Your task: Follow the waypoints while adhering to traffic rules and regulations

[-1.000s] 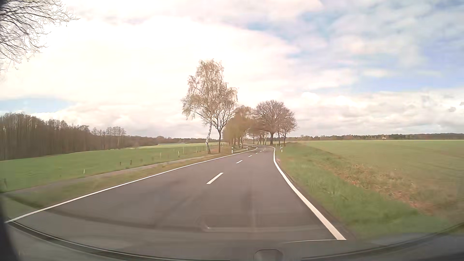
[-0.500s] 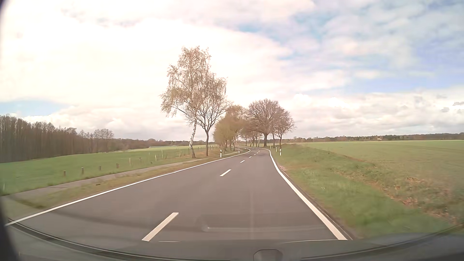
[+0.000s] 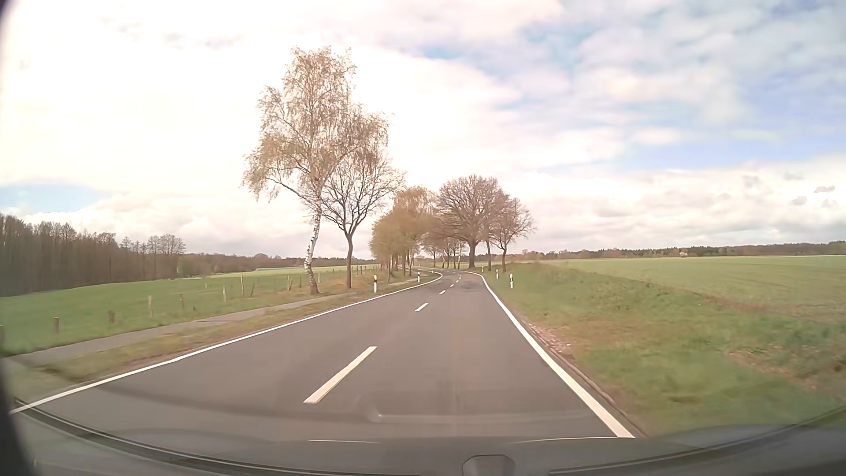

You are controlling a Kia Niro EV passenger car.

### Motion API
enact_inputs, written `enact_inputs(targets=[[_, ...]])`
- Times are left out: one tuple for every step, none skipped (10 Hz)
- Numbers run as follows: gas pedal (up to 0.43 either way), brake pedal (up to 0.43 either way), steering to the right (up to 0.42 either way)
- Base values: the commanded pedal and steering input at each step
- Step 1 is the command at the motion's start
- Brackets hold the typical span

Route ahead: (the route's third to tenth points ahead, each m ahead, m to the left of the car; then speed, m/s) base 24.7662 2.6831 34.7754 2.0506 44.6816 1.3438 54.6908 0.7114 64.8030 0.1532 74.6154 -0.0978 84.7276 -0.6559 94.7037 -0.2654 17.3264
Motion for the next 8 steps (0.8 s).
enact_inputs(targets=[[0.138,0.0,0.014],[0.138,0.0,0.014],[0.15,0.0,0.013],[0.157,0.0,0.013],[0.157,0.0,0.013],[0.157,0.0,0.012],[0.157,0.0,0.013],[0.157,0.0,0.012]])
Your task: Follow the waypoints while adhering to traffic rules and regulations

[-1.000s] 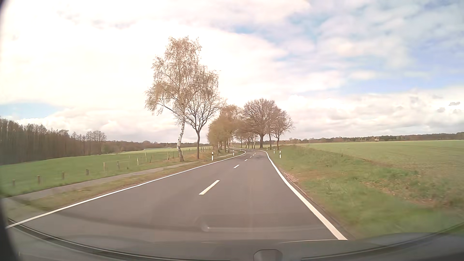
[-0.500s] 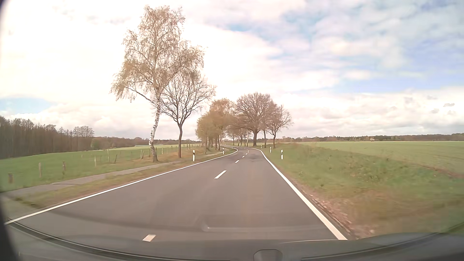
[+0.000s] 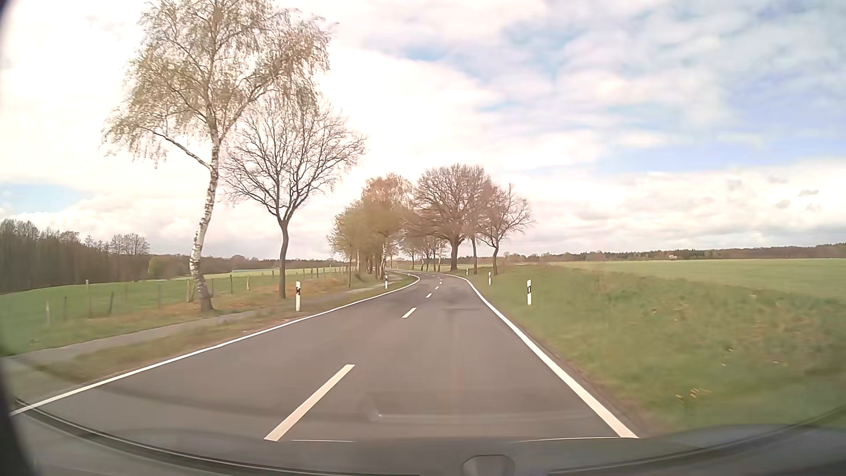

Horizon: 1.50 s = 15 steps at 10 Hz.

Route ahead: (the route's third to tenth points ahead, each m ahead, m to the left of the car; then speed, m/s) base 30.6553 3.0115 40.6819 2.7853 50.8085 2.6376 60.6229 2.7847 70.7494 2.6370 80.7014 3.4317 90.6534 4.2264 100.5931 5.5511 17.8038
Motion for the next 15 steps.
enact_inputs(targets=[[0.157,0.0,0.011],[0.157,0.0,0.007],[0.157,0.0,0.005],[0.157,0.0,0.005],[0.157,0.0,0.004],[0.157,0.0,0.004],[0.157,0.0,0.003],[0.157,0.0,-0.002],[0.157,0.0,-0.003],[0.15,0.0,-0.003],[0.15,0.0,-0.003],[0.15,0.0,-0.003],[0.15,0.0,-0.003],[0.15,0.0,-0.003],[0.138,0.0,-0.002]])
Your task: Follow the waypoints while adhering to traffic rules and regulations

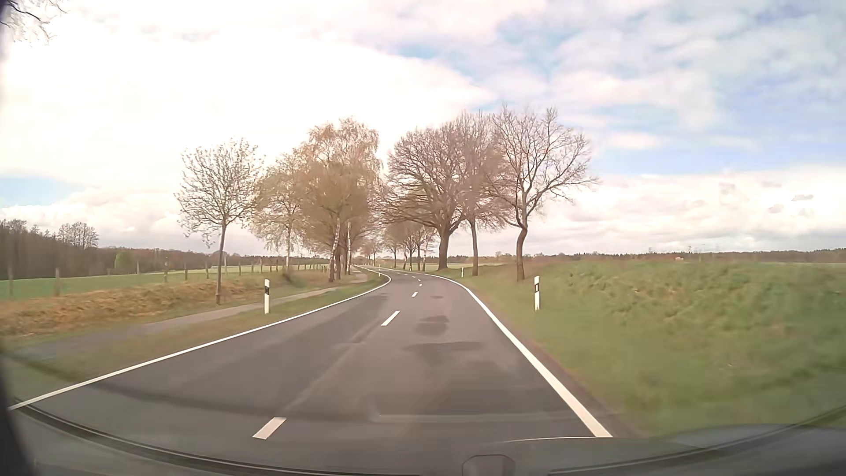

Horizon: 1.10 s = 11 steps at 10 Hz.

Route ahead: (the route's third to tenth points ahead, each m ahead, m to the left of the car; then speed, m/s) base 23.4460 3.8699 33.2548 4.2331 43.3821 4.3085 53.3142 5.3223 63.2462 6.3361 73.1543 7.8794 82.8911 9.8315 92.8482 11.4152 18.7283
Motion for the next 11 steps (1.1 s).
enact_inputs(targets=[[0.138,0.0,-0.003],[0.138,0.0,-0.003],[0.138,0.0,-0.002],[0.138,0.0,-0.003],[0.15,0.0,-0.003],[0.15,0.0,-0.003],[0.15,0.0,-0.004],[0.157,0.0,-0.008],[0.157,0.0,-0.011],[0.157,0.0,-0.011],[0.157,0.0,-0.012]])
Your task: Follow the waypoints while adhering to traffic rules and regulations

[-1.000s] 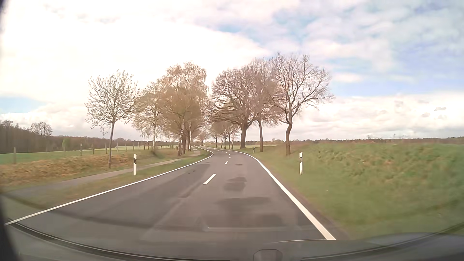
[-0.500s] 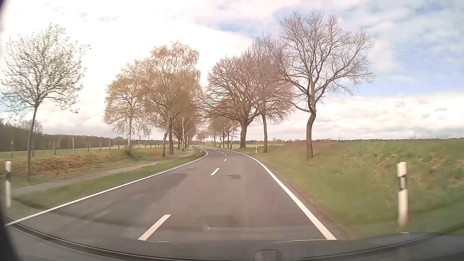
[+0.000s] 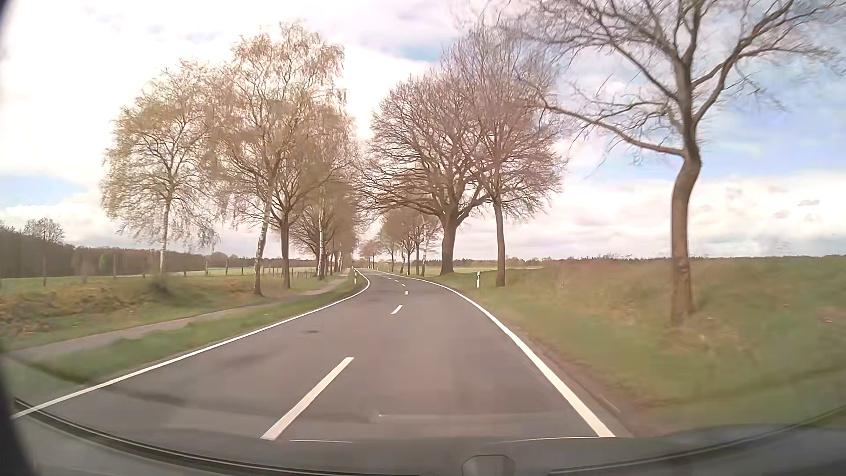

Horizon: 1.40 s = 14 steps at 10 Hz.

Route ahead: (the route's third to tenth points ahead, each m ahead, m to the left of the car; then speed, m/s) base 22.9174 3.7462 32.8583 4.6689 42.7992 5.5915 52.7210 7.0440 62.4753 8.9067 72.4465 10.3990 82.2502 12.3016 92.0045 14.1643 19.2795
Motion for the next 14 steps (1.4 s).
enact_inputs(targets=[[0.157,0.0,-0.011],[0.157,0.0,-0.011],[0.157,0.0,-0.013],[0.157,0.0,-0.015],[0.157,0.0,-0.017],[0.157,0.0,-0.019],[0.157,0.0,-0.024],[0.157,0.0,-0.025],[0.157,0.0,-0.024],[0.157,0.0,-0.023],[0.157,0.0,-0.023],[0.157,0.0,-0.022],[0.157,0.0,-0.022],[0.169,0.0,-0.021]])
